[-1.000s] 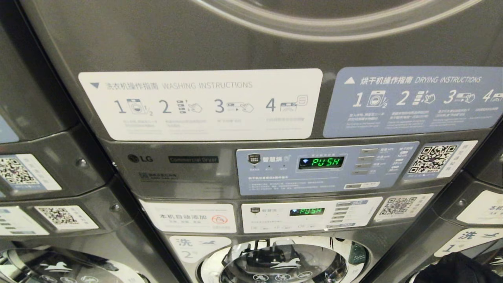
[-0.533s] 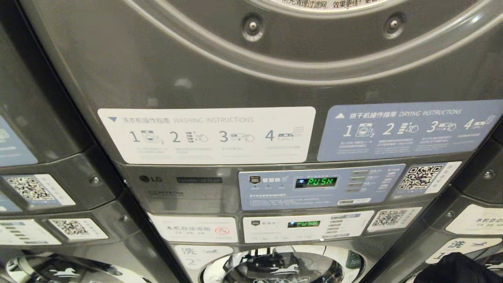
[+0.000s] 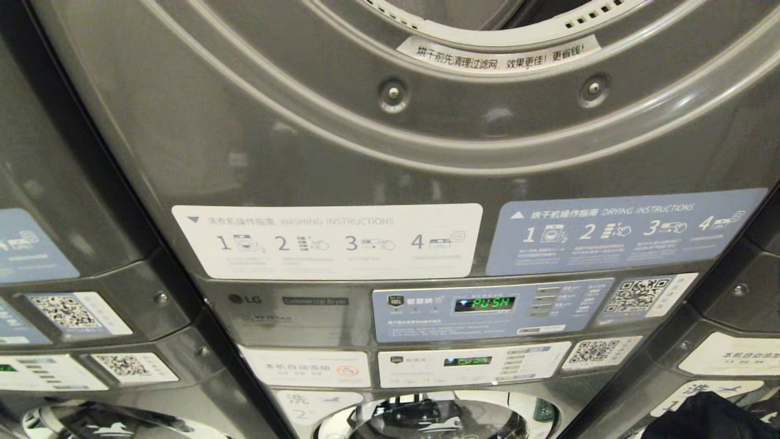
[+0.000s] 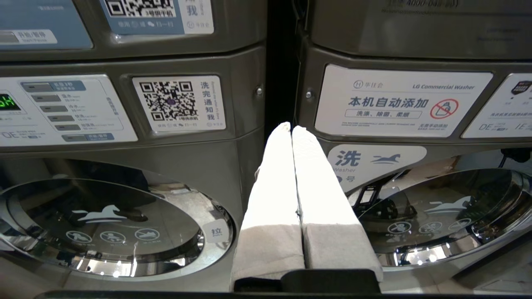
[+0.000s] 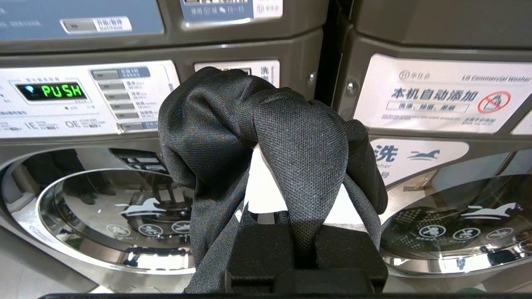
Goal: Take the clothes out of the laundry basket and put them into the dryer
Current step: Put the clothes in the dryer
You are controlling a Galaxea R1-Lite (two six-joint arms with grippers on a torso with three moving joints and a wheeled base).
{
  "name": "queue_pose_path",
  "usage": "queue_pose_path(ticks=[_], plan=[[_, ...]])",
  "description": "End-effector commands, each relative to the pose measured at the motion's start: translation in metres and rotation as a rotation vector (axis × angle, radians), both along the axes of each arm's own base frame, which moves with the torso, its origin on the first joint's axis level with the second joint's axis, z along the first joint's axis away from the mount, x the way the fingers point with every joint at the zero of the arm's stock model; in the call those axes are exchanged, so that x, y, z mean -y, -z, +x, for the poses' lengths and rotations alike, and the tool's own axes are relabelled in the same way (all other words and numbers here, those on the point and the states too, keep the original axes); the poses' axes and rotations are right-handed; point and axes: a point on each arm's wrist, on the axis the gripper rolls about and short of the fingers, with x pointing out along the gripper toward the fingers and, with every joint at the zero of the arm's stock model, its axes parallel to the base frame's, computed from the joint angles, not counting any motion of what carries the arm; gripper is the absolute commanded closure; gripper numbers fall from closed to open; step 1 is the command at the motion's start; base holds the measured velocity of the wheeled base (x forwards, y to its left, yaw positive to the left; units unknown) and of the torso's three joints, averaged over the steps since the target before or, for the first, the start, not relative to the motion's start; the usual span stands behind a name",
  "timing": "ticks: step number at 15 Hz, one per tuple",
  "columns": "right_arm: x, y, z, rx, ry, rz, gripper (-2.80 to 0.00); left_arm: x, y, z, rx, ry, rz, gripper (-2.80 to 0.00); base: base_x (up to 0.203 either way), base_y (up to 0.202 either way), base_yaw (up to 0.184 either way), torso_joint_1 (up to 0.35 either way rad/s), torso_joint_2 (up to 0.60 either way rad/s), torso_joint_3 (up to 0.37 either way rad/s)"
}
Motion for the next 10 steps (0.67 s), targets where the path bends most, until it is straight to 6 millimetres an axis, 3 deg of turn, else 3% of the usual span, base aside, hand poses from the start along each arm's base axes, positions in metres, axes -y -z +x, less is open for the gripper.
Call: queue_pose_path(ticks=[1, 10], plan=[[0.0, 0.0, -0.0001, 0.001, -0.001, -0.001, 0.0, 0.0, 0.0, 0.0, 0.0, -0.001, 0.0, 0.0, 0.0, 0.0, 0.0, 0.173, -0.33, -0.184], [0.0, 0.0, -0.0001, 0.001, -0.001, -0.001, 0.0, 0.0, 0.0, 0.0, 0.0, 0.0, 0.0, 0.0, 0.0, 0.0, 0.0, 0.128, -0.27, -0.142]])
